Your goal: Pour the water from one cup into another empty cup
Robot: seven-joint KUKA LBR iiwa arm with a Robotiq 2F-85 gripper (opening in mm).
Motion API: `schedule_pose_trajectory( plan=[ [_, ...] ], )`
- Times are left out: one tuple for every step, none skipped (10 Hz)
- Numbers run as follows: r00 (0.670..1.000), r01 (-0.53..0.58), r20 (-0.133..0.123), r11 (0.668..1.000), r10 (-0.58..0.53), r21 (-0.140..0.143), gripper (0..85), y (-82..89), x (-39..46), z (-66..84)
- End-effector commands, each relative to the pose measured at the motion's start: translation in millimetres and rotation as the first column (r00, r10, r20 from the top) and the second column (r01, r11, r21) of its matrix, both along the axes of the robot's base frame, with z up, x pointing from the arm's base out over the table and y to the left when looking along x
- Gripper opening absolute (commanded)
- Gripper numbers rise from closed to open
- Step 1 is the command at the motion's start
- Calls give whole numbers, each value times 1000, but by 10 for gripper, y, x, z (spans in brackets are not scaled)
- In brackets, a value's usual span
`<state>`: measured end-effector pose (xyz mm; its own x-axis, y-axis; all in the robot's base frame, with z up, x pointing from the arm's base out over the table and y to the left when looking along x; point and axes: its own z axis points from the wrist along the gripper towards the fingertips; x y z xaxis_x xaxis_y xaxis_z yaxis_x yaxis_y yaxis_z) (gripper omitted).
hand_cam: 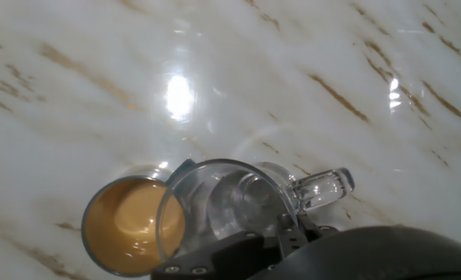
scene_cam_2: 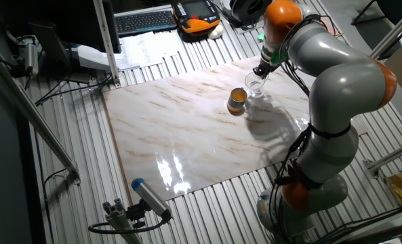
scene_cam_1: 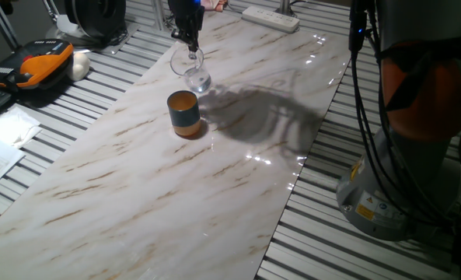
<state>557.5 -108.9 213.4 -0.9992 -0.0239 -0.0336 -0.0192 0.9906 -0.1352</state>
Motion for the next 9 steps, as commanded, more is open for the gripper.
schedule_pose_trajectory(
  plan=[
    [1000,-1,2,1000,1,-4,0,-1,6,-9],
    [1000,-1,5,1000,1,-5,0,0,16,-24],
    [1000,-2,8,1000,2,-7,0,1,29,-47],
    [1000,-4,10,1000,4,-10,0,0,41,-67],
    [1000,-5,13,1000,5,-11,0,2,54,-88],
    [1000,-7,16,1000,7,-14,0,4,65,-106],
    [1000,-9,17,1000,10,-19,0,7,72,-115],
    [1000,-14,19,1000,14,-28,0,11,77,-121],
    [1000,-20,22,999,21,-42,0,15,82,-126]
  ],
)
